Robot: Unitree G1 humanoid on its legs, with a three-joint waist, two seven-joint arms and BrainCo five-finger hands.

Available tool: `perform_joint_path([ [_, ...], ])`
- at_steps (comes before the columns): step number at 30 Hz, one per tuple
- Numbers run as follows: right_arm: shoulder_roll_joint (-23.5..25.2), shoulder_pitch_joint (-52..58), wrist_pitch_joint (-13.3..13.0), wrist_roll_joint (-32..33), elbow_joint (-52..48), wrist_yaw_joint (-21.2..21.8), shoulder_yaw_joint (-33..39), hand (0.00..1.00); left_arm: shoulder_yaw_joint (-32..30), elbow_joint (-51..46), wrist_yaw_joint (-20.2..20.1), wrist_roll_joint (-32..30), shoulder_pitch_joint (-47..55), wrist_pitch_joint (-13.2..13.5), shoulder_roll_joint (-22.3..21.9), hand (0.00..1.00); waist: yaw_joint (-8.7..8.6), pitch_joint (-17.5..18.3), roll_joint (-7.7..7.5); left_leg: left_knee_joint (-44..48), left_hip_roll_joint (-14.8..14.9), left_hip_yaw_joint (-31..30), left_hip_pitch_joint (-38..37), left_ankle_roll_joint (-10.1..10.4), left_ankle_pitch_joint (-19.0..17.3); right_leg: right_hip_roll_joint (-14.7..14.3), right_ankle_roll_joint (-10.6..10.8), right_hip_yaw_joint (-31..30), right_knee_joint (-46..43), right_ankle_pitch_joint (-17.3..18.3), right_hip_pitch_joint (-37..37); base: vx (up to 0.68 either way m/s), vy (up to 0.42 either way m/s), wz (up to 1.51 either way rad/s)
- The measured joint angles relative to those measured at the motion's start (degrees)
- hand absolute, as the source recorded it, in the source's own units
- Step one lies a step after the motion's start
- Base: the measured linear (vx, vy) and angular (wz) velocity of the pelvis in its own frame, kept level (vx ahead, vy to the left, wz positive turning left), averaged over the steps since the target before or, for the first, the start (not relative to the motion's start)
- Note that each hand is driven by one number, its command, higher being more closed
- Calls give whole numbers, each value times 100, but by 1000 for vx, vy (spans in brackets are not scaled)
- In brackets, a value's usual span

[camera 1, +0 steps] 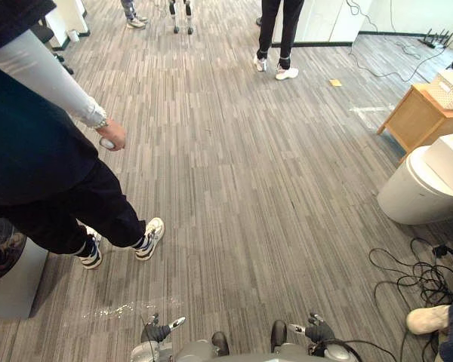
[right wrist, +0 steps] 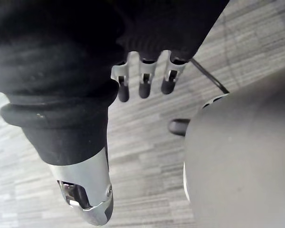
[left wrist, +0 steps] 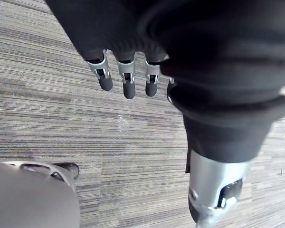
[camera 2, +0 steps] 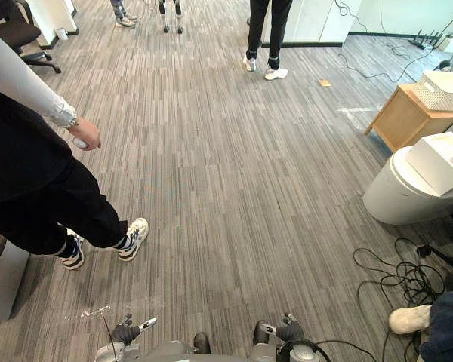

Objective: Organize washtable

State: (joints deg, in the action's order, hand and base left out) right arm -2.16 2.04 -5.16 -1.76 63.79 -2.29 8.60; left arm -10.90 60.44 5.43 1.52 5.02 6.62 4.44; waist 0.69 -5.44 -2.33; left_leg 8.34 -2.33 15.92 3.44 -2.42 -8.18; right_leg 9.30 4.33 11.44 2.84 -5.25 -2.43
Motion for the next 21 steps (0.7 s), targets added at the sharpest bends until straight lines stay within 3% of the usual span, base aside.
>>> perform_joint_path([
  [7, -10, 101, 14, 120, 60, 9, 0, 0, -107, 209, 33, -8, 25, -18, -55, 0, 12, 314, 29, -752, -66, -225, -434, -4, 376, -73, 97, 96, 71, -17, 128, 84, -47, 14],
  [21, 85, 96, 23, 119, 165, -7, -149, 0, -114, 323, 92, -7, 3, -98, -73, 0, -3, 423, -122, -797, -123, -367, -760, -6, 306, -55, 92, 217, 267, -18, 513, -11, -14, -1],
])
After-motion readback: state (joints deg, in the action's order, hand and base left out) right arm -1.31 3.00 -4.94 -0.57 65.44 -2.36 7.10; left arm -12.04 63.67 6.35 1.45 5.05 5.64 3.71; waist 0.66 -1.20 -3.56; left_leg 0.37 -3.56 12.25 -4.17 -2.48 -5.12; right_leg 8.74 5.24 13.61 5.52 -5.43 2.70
